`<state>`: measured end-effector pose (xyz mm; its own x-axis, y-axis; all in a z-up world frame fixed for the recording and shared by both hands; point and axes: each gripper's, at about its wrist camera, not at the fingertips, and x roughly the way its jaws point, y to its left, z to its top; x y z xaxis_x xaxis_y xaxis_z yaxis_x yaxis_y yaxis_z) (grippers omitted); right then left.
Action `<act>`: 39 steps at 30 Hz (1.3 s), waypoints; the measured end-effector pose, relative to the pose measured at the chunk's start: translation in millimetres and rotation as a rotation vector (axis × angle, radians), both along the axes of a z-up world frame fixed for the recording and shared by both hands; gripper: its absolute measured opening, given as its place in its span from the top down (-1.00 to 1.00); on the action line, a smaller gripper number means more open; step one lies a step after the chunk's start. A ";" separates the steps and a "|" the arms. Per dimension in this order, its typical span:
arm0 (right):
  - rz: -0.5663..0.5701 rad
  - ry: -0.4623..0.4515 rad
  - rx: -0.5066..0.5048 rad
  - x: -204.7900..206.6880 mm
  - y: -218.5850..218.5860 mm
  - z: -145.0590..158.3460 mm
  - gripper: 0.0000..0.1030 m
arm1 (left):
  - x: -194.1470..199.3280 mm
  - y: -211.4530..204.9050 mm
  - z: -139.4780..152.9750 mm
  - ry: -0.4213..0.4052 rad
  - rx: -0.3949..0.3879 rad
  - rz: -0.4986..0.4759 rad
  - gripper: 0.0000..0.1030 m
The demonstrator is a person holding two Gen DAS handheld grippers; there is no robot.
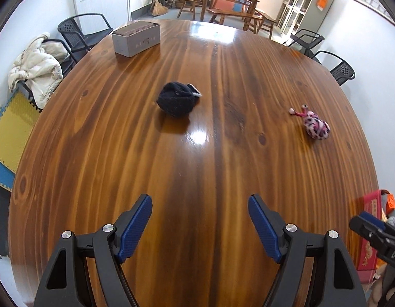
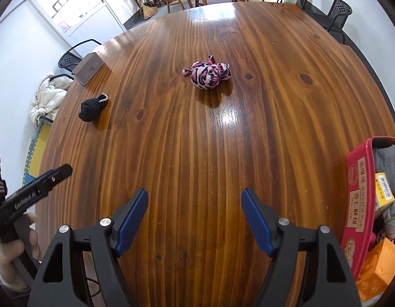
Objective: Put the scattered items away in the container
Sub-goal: 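Grasp the black knit hat with the left tool while the right tool grasps the pink-leopard plush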
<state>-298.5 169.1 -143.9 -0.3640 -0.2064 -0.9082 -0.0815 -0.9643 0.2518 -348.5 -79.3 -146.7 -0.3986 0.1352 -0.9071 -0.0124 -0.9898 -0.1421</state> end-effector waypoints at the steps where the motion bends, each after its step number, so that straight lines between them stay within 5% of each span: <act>1: -0.005 -0.003 0.002 -1.4 -0.4 -1.1 -0.53 | -7.2 -3.0 -2.2 -0.002 -0.002 0.001 -0.54; 23: -0.083 -0.054 0.021 -38.3 -14.2 -19.7 -0.53 | -124.0 -33.1 -40.1 -0.017 0.004 -0.013 -0.54; 36: -0.076 -0.062 0.030 -62.2 -25.4 -25.4 -0.53 | -141.7 -23.8 -56.3 -0.004 -0.011 -0.070 -0.53; 39: -0.073 -0.057 0.035 -70.6 -27.3 -26.9 -0.53 | -143.1 -23.9 -58.5 0.014 -0.026 -0.087 -0.15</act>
